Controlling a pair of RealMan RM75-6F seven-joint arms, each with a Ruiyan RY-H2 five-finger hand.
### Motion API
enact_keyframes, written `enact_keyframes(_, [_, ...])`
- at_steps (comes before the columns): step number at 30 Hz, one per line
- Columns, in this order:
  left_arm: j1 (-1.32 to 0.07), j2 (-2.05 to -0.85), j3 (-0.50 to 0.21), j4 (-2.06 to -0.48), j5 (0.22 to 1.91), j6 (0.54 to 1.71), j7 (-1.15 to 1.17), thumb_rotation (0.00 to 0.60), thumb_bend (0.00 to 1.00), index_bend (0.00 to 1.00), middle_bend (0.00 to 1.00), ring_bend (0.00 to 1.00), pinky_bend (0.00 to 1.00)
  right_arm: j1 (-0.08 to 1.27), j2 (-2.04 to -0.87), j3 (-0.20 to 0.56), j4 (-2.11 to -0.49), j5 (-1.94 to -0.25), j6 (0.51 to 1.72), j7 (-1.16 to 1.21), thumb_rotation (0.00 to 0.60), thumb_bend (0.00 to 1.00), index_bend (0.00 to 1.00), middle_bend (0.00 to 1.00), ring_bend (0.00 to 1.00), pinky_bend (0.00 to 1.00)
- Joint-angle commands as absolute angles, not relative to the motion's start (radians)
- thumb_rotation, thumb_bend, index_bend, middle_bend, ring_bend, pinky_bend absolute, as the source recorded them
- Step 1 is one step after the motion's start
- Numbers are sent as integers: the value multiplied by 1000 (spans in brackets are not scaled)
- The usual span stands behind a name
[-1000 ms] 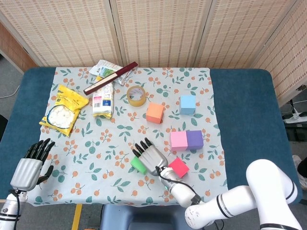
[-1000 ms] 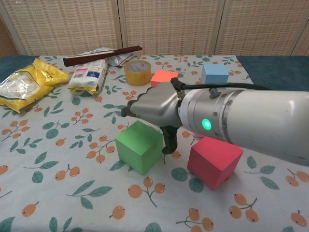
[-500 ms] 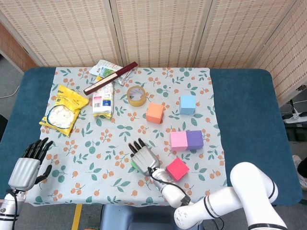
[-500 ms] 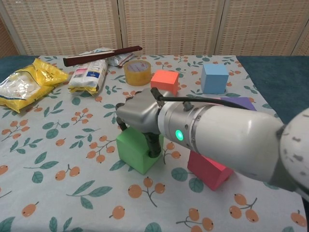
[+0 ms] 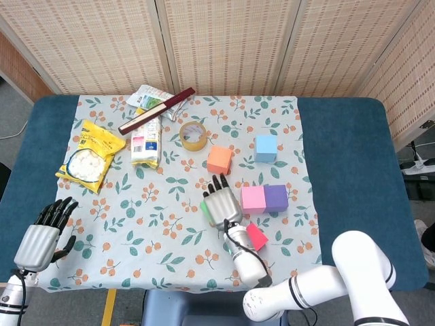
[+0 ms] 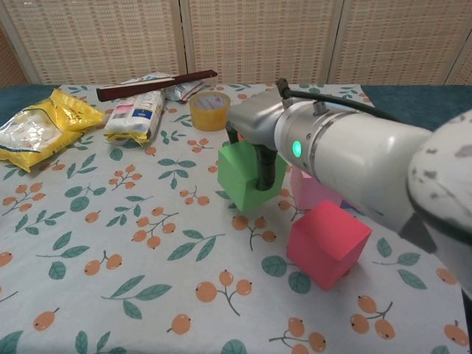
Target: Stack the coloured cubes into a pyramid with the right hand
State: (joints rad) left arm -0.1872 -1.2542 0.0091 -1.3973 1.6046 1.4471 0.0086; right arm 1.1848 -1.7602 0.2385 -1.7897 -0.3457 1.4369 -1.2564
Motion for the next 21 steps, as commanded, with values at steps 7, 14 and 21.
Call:
enact_keyframes(7, [-191, -1261, 8, -1394, 1598, 1435, 20, 600, 437, 0, 0, 0, 142, 1156, -1729, 357, -1716, -164, 1441, -1272, 600, 189, 857, 187, 0, 45])
enact_keyframes(14, [-192, -1262, 7, -1393, 1593, 1432, 24, 600, 437, 0, 0, 0, 142, 1160, -1746, 378, -1685, -127, 1425, -1267, 600, 189, 857, 191, 0, 45])
enact_keyframes(21, [-192, -1258, 8, -1394, 1593, 1432, 18, 600, 437, 0, 0, 0, 142, 1173, -1763, 384, -1670, -98, 1471, -1303, 600, 189, 857, 192, 0, 45])
